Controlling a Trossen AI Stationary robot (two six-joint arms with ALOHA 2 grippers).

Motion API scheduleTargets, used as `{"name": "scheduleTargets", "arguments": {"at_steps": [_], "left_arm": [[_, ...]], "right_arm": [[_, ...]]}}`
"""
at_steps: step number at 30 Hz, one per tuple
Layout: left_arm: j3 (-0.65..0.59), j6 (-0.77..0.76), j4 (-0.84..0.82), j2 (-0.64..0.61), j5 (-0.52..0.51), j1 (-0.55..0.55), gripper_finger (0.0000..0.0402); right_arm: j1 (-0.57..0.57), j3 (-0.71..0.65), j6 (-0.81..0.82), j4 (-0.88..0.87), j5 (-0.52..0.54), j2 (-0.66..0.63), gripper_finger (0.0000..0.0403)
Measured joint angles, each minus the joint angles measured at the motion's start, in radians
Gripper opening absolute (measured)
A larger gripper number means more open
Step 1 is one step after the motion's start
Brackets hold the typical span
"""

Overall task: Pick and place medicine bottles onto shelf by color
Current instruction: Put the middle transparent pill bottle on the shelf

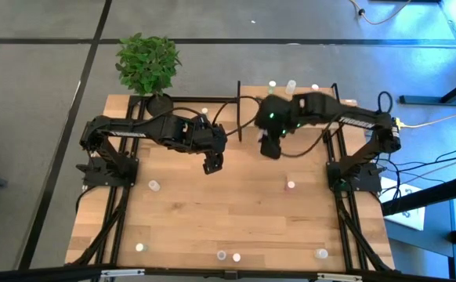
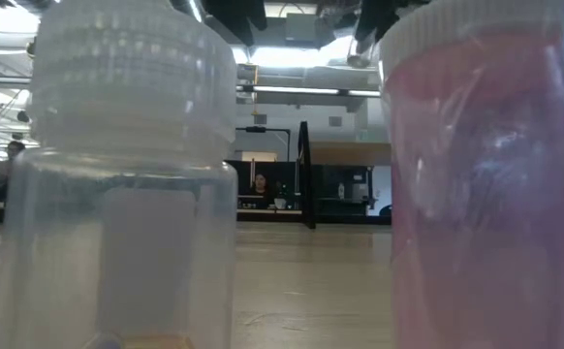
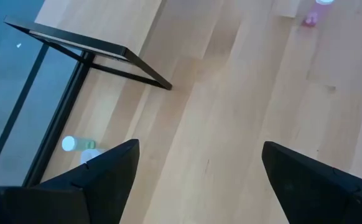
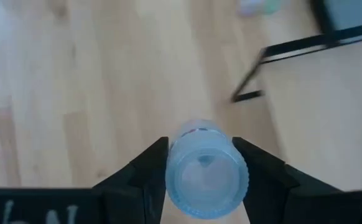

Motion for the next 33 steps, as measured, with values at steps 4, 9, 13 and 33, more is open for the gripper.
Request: {"name": "scheduleTargets", "arguments": {"at_steps": [4,9,13,33], "left_arm": [[0.0,-0.007,0.0,0.0,-0.022,0.0,0.0334],[0.0,-0.05,0.0,0.0,-0.138,0.007,0.0334],[0.0,-0.093,0.0,0.0,-0.147,0.032,0.0334],[0.0,-0.138,0.003,0.0,-0.182,0.127,0.0334]], "right_arm": [[-0.069,0.074,-0.016,-0.044,0.016,0.001,0.0165],[-0.159,0.125,-0.068,-0.055,0.046,0.001,0.0165],[-0.231,0.133,-0.107,-0.047,0.046,0.004,0.0165],[-0.44,0.132,-0.27,0.181,-0.037,0.217,0.0165]]}}
